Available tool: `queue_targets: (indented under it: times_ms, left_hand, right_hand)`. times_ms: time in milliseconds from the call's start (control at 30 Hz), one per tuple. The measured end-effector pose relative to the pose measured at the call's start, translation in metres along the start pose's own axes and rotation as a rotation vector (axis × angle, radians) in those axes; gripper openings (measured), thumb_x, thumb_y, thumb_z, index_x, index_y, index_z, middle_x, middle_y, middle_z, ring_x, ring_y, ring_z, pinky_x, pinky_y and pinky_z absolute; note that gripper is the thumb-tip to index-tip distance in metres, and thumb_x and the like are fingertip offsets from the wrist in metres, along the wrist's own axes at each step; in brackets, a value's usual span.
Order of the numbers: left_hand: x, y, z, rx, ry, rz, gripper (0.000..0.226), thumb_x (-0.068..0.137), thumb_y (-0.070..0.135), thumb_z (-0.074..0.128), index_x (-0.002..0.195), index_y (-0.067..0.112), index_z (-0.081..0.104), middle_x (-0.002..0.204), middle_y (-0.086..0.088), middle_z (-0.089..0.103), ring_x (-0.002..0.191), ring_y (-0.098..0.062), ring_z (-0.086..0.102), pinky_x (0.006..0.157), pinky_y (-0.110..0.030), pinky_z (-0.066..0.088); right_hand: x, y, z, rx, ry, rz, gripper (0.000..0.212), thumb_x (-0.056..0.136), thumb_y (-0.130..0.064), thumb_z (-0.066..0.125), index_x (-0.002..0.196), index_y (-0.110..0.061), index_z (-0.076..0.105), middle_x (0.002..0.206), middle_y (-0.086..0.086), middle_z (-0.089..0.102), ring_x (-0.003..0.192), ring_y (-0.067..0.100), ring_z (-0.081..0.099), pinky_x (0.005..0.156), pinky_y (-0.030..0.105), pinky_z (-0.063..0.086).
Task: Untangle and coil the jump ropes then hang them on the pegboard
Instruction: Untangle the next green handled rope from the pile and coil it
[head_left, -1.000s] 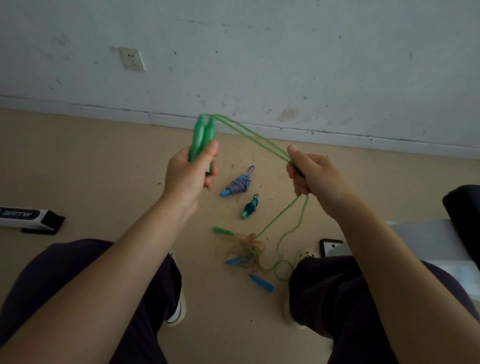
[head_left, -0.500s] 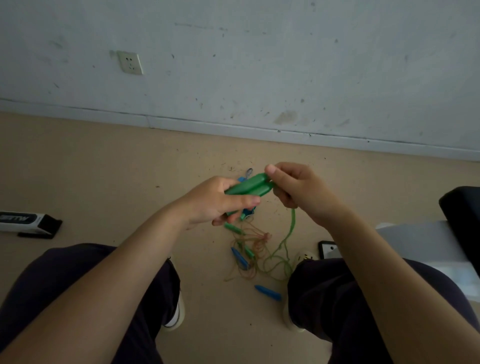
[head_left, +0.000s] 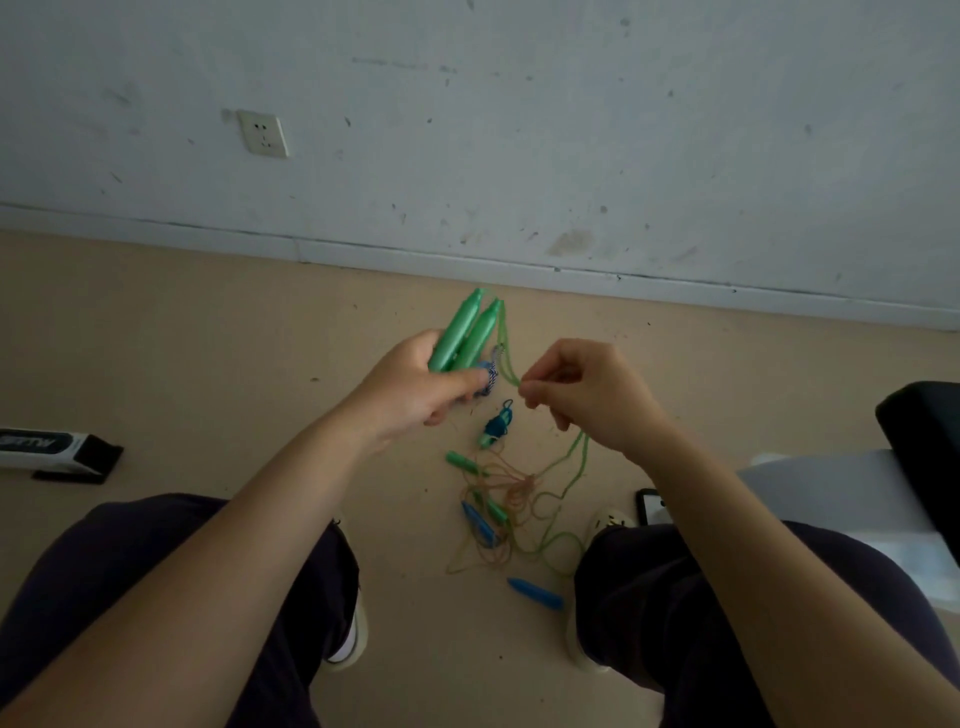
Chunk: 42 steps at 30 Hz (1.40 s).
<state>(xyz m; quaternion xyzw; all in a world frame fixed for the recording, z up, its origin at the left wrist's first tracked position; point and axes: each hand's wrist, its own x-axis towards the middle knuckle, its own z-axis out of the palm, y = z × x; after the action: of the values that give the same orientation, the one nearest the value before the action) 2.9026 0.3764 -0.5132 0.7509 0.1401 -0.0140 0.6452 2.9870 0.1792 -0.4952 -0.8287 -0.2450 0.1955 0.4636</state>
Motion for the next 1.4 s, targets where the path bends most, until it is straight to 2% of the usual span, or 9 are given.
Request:
queue_targets:
  times_ms: [167,300,400,567,700,800,967,1167,1400]
  left_hand:
    - [-0.005,-0.001,0.002,0.456,-0.284,-0.108,0.029,0.08,0.036,0.082,0.098,0.022,0.064,0.066,0.009,0.064,0.054,-0.006,0.052,0.045,-0.019,0.039]
    - [-0.008,0.003,0.01,0.473,-0.412,-0.092,0.037,0.082,0.055,0.075,0.101,0.023,0.067,0.057,0.009,0.063,0.048,-0.002,0.051,0.047,-0.018,0.038]
    - [-0.01,0.006,0.011,0.498,-0.447,-0.062,0.037,0.086,0.066,0.062,0.095,0.03,0.067,0.056,0.007,0.063,0.047,-0.006,0.049,0.05,-0.022,0.039]
    - [-0.016,0.01,0.017,0.362,-0.484,-0.054,0.046,0.079,0.081,0.051,0.072,0.039,0.069,0.055,0.001,0.061,0.044,-0.009,0.044,0.048,-0.023,0.036]
    - [-0.018,0.012,0.016,0.253,-0.468,-0.037,0.034,0.093,0.055,0.057,0.084,0.023,0.067,0.054,0.007,0.062,0.042,-0.002,0.05,0.045,-0.013,0.037]
    - [-0.015,0.012,0.009,0.168,-0.393,-0.042,0.017,0.102,0.037,0.053,0.102,0.021,0.059,0.06,0.007,0.064,0.046,-0.004,0.049,0.044,-0.018,0.033]
    - [-0.014,0.01,0.0,0.038,-0.287,-0.002,0.008,0.093,0.045,0.063,0.099,0.04,0.064,0.073,-0.003,0.066,0.051,-0.01,0.042,0.045,-0.02,0.029]
    - [-0.013,0.004,0.006,-0.057,-0.189,-0.008,0.044,0.08,0.049,0.069,0.117,0.028,0.062,0.072,0.006,0.07,0.054,-0.014,0.057,0.041,-0.022,0.038]
    - [-0.013,-0.002,0.012,-0.124,-0.248,-0.075,0.011,0.099,0.025,0.057,0.11,0.025,0.059,0.079,0.001,0.061,0.061,-0.008,0.051,0.048,-0.021,0.035]
  right_hand:
    - [-0.004,-0.007,-0.001,-0.013,-0.154,-0.137,0.008,0.087,-0.013,0.072,0.088,-0.021,0.074,0.076,-0.008,0.072,0.063,0.004,0.064,0.063,0.02,0.053]
    - [-0.005,-0.011,0.0,-0.037,-0.204,-0.275,0.018,0.089,-0.006,0.068,0.099,-0.019,0.075,0.092,-0.008,0.073,0.086,0.007,0.067,0.073,0.019,0.052]
    - [-0.004,-0.01,0.002,0.021,-0.161,-0.308,0.014,0.085,-0.004,0.071,0.093,-0.015,0.068,0.09,-0.003,0.07,0.088,0.01,0.067,0.072,0.018,0.048]
    - [-0.001,-0.005,0.0,0.087,-0.146,-0.259,0.011,0.082,-0.007,0.076,0.085,-0.013,0.067,0.085,0.0,0.07,0.085,0.016,0.068,0.077,0.028,0.055]
    - [0.0,-0.002,0.0,0.217,-0.167,-0.153,0.002,0.086,-0.015,0.073,0.085,-0.014,0.073,0.082,0.004,0.071,0.074,0.015,0.065,0.07,0.03,0.054]
    - [0.002,0.0,-0.004,0.313,-0.181,-0.101,0.012,0.087,-0.025,0.069,0.092,-0.016,0.075,0.088,0.005,0.073,0.078,0.017,0.065,0.072,0.03,0.052]
    - [0.001,0.002,-0.006,0.3,-0.23,-0.118,0.029,0.082,-0.024,0.073,0.109,-0.015,0.071,0.098,0.001,0.072,0.074,0.015,0.065,0.066,0.026,0.052]
    - [0.002,0.005,-0.001,0.32,-0.153,-0.116,0.026,0.086,-0.008,0.072,0.11,-0.017,0.071,0.104,0.006,0.073,0.078,0.014,0.066,0.069,0.028,0.053]
    - [0.001,0.003,-0.004,0.399,-0.271,-0.055,0.034,0.079,-0.012,0.077,0.113,-0.014,0.072,0.106,0.011,0.072,0.082,0.027,0.069,0.077,0.039,0.06]
